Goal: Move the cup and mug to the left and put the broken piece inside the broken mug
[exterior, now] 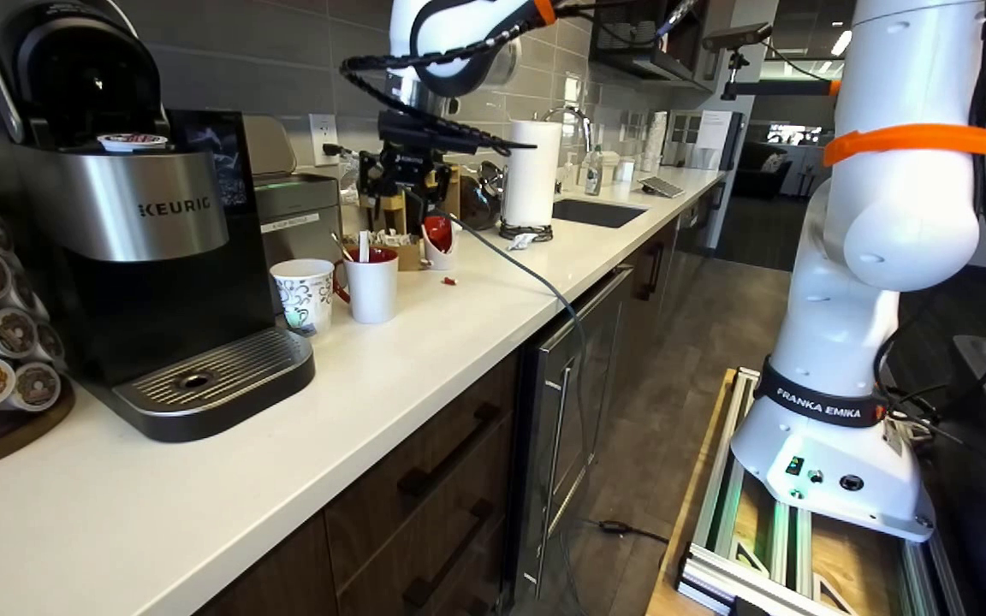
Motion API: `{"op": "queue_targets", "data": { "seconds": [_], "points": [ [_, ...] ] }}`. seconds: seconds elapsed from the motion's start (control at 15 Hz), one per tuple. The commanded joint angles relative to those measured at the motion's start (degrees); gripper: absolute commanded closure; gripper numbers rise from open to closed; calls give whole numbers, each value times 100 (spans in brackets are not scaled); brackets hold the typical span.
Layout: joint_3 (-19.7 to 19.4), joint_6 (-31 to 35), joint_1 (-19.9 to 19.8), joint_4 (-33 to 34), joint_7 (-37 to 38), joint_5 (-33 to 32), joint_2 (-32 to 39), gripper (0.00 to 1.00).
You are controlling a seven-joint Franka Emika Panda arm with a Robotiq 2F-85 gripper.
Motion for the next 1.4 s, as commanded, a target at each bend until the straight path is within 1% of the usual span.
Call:
{"op": "queue_targets", "data": {
  "seconds": [0.0,0.2,0.47,0.53,0.6,0.67,0.8,1.0,1.07,1.13,1.33],
  "points": [
    [-21,-767,-250,-186,-1458,129,-671,0],
    [-92,-859,-424,-325,-2756,347,-862,0],
    [-280,-732,-617,-598,-4476,899,-789,0],
    [-334,-758,-660,-641,-4911,1028,-748,0],
    [-404,-975,-717,-585,-5342,1251,-655,0],
    [-288,-838,-678,-516,-4627,878,-717,0],
    [-371,-848,-749,-555,-5106,1060,-638,0],
    [-370,-848,-760,-555,-5210,1096,-613,0],
    [-382,-698,-770,-560,-5423,1113,-532,0],
    [-418,-442,-792,-588,-5785,1306,-458,0],
    [-496,279,-897,-628,-6430,1665,-224,0]
  ]
}}
